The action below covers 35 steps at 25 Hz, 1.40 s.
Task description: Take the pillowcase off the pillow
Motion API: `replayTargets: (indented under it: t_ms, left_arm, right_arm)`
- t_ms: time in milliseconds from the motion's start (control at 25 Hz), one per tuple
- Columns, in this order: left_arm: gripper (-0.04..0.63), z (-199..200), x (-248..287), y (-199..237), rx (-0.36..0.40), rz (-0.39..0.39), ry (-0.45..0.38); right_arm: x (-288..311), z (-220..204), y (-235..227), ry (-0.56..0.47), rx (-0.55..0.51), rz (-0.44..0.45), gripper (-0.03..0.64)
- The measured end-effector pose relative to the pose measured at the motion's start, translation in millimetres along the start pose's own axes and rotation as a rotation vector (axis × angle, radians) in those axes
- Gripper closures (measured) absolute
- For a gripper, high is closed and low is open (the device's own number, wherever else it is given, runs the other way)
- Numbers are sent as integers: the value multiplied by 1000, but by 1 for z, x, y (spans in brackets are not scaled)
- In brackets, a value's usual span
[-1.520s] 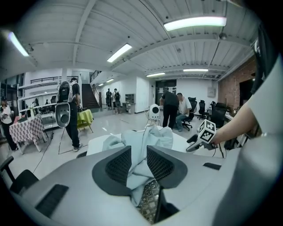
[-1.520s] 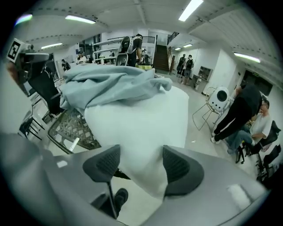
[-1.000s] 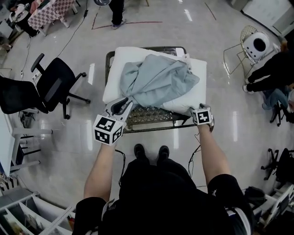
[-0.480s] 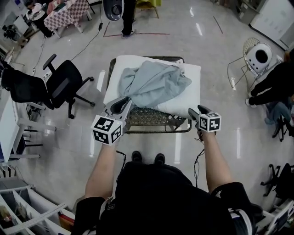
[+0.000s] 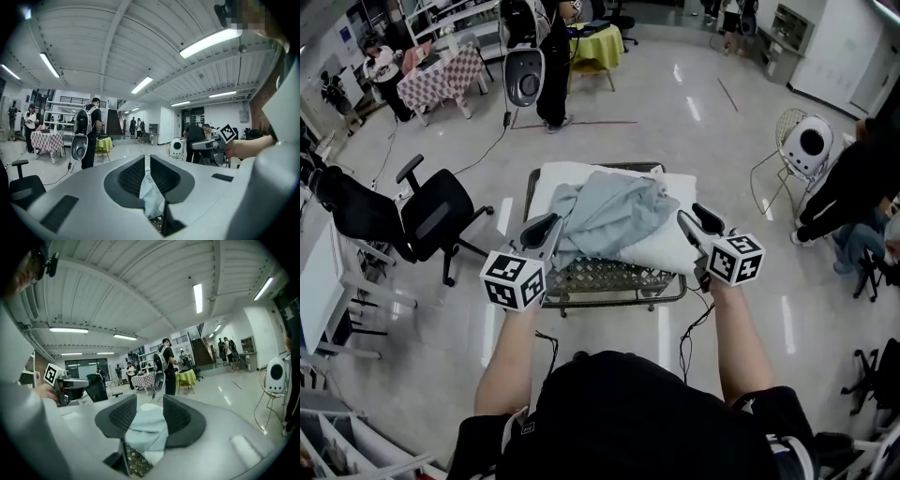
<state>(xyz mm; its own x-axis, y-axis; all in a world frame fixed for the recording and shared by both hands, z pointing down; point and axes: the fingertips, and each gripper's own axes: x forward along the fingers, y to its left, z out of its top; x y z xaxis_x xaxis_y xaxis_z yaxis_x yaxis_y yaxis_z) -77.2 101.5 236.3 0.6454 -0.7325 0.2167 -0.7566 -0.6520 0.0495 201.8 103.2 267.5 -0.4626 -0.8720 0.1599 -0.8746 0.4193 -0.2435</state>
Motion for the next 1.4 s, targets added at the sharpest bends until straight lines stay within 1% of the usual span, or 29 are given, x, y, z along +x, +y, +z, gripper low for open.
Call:
replayTargets:
  t_ms: [80, 240, 320, 440, 520, 640, 800, 920, 1000, 1080, 1240, 1400]
  left_arm:
    - [554, 10, -3, 0, 4, -4, -13]
    - [554, 24, -12, 3, 3, -1, -23]
    - [554, 27, -18, 3, 4, -1, -28]
    - [554, 33, -30, 0, 18, -10, -46]
    - [554, 37, -41, -2, 33, -7, -62]
    - [554, 39, -60, -1, 38, 14, -85]
    - [554, 25, -74, -1, 29, 36, -82]
    - [554, 11, -76, 4, -14, 46, -82]
    - [554, 4, -74, 9, -47, 55, -83]
    - [554, -1, -72, 14, -60, 66, -81]
    - [554, -6, -64, 20, -47, 71, -70]
    - [555, -7, -55, 19, -5, 53, -50]
  right_arm:
    - [-2, 22, 11, -49, -14, -4, 466]
    - [-17, 55, 30, -131, -26, -19, 511]
    - [-27, 64, 39, -166, -27, -22, 537]
    - [-42, 71, 54, -216, -21, -27, 594]
    - [-50, 73, 64, -244, -13, -30, 606]
    - [-53, 76, 77, -284, -23, -29, 606]
    - [-52, 70, 96, -273, -69, -9, 607]
    - [-56, 60, 108, -246, -79, 17, 607]
    - [-61, 53, 111, -233, -79, 18, 607]
    - [-64, 49, 109, -231, -76, 9, 607]
    - [-59, 47, 105, -233, -81, -7, 609]
    - [-51, 49, 105, -232, -95, -6, 609]
